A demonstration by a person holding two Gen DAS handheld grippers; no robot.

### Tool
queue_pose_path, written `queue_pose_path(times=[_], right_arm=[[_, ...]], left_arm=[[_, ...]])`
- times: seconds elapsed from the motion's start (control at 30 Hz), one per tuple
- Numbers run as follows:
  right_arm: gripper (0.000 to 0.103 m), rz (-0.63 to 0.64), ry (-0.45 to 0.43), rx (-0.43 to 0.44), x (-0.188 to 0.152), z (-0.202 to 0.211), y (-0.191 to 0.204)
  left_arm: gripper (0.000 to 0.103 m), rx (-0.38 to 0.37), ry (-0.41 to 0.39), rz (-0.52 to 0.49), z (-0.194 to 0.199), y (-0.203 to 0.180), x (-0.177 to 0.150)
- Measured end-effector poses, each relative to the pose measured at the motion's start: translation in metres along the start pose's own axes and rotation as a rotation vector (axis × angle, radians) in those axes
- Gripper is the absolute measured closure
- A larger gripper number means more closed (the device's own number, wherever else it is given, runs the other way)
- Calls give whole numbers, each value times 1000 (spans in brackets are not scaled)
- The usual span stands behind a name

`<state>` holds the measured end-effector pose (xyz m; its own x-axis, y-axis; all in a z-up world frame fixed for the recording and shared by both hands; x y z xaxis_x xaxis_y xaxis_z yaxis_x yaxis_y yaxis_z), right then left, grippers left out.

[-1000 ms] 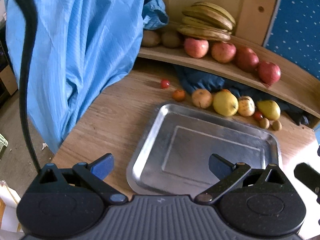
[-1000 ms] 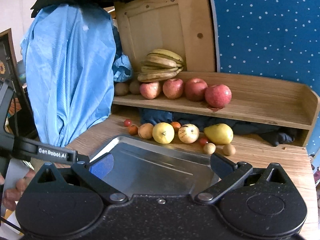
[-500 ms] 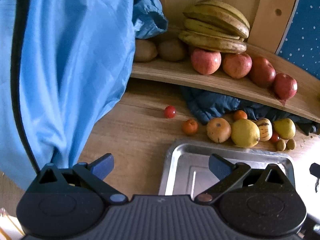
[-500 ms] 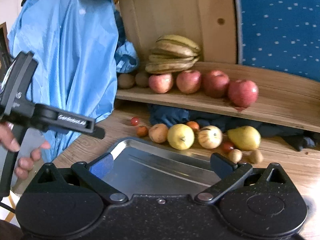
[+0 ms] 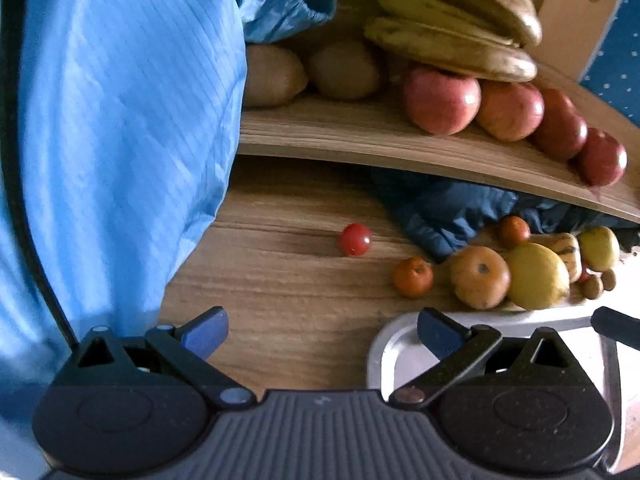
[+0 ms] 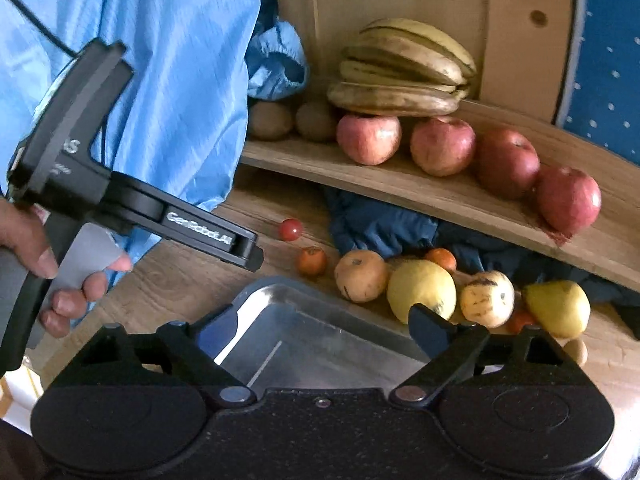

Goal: Organize fruits
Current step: 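Reach the left tool to the red cherry tomato while the right tool reaches the small orange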

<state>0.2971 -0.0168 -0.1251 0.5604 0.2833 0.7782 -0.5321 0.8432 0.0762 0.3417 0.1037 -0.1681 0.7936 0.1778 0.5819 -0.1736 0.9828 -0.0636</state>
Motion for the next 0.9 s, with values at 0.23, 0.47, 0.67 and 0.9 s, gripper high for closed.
queue_pose_path(times=[0.23, 0.47, 0.67, 0.9], right_arm=[[12, 69, 33, -24, 14, -31, 9], [18, 126, 67, -63, 28, -61, 6], [28, 164, 94, -51, 33, -78, 10], [41, 187, 123, -32, 31, -94, 11]], left_arm=[[0, -14, 31, 6, -27, 8, 11], [0, -42, 46, 21, -44, 9, 19], [5, -89, 53, 44, -60, 7, 23], [14, -129, 61, 65, -72, 8, 24]])
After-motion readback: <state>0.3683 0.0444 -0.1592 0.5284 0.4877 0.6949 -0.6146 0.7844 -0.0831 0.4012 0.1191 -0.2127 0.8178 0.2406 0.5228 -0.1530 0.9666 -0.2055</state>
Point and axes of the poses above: each gripper's, at about its wrist camera, not at the fingertips, and z roughly against the way its jaws point, y to its left, x to its top, the point moved 9 cm from there along -z, roughly the way its jaws point, and after that the axes turned 9 degrees about -y, right-handed, at the moved point
